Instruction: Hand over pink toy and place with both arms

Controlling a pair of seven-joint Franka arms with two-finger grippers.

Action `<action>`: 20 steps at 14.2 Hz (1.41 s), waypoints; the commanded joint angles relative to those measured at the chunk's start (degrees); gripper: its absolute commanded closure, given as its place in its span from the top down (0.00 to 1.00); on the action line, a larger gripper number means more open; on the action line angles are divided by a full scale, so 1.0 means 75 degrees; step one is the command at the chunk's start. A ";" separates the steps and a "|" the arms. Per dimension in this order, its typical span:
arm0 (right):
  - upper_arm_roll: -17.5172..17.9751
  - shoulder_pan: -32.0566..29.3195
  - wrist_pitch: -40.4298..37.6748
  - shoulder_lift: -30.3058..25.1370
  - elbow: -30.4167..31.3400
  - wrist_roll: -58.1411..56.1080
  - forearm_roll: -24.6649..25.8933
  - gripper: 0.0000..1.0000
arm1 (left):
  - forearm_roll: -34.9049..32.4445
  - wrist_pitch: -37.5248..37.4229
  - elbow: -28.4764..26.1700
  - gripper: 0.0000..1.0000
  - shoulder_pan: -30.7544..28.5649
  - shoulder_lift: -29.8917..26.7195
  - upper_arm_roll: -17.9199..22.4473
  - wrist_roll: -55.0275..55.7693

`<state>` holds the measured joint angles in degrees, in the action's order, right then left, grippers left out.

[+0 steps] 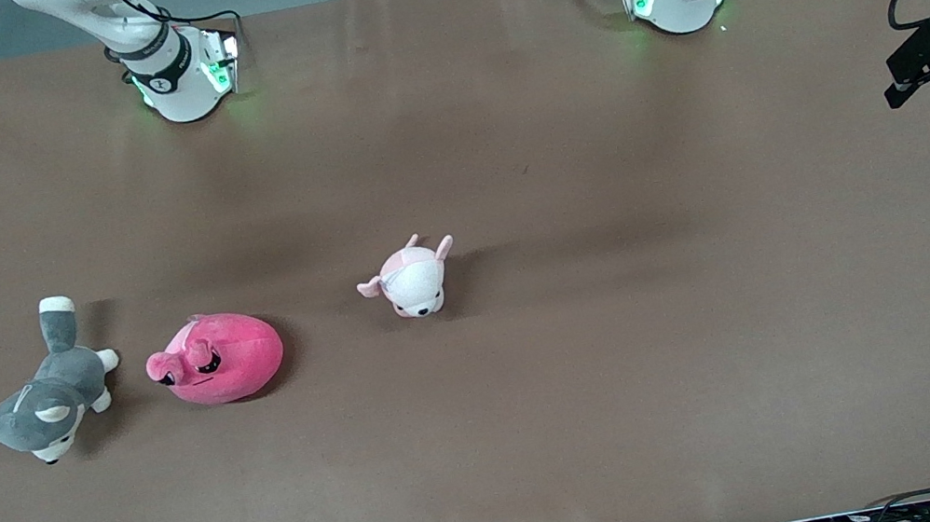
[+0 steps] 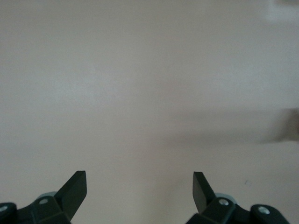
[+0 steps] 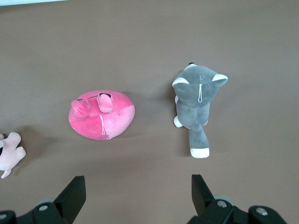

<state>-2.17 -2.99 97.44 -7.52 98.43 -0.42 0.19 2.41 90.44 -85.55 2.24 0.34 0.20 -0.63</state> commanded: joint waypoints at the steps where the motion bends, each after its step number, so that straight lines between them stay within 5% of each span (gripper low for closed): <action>1: -0.0050 0.0106 -0.0149 -0.0111 -0.0070 0.0020 0.0045 1.00 | 0.0030 0.0024 0.0005 1.00 0.0052 -0.0081 0.0055 0.0026; 20: -0.0050 0.0106 0.0109 -0.0158 0.0235 0.0020 0.0337 1.00 | 0.0030 0.0024 0.0017 1.00 0.0052 -0.0069 0.0043 0.0026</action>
<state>-2.25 -2.76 97.11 -7.52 98.64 -0.41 1.42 2.41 90.44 -85.55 2.24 0.32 0.20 -0.62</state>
